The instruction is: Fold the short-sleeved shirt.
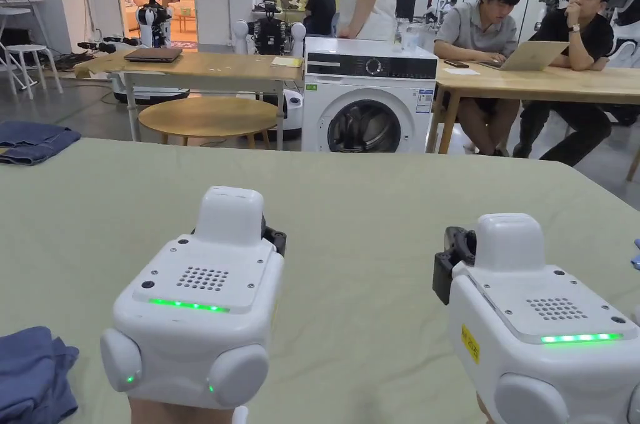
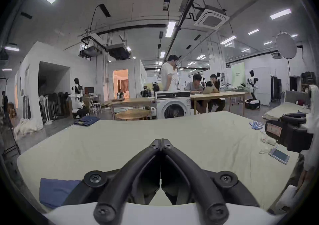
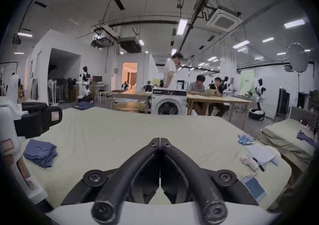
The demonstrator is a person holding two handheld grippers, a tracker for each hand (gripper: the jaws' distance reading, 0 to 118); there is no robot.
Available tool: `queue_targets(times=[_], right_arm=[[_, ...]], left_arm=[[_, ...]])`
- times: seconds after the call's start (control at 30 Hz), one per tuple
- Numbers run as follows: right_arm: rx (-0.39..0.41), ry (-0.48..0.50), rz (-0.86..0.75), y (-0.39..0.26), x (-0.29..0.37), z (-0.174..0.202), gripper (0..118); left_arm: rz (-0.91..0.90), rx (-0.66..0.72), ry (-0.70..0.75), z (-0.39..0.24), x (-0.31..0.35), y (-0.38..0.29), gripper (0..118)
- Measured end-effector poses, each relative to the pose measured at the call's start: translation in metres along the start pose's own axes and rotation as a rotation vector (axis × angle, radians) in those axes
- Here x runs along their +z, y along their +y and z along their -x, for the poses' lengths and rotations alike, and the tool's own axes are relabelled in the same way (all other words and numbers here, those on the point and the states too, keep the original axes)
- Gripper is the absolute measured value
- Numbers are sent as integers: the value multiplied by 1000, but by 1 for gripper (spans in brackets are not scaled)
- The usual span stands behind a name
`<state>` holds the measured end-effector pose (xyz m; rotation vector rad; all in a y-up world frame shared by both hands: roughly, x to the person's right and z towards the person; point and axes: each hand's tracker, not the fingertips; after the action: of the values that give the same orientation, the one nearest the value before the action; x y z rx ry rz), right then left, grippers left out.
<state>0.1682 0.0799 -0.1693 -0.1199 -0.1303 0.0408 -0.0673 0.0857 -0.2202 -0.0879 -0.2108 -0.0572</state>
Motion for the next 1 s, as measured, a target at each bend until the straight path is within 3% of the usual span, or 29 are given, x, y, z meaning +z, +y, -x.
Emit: queue_targets(times=[0.3,1.0], right_arm=[[-33,16,-21,-6,-7,6,0],[-13,29,-34,5,-8,12,0]], left_arm=[[0,15,25,10,1,-3,0],[-19,12,52,17,2,8,0]])
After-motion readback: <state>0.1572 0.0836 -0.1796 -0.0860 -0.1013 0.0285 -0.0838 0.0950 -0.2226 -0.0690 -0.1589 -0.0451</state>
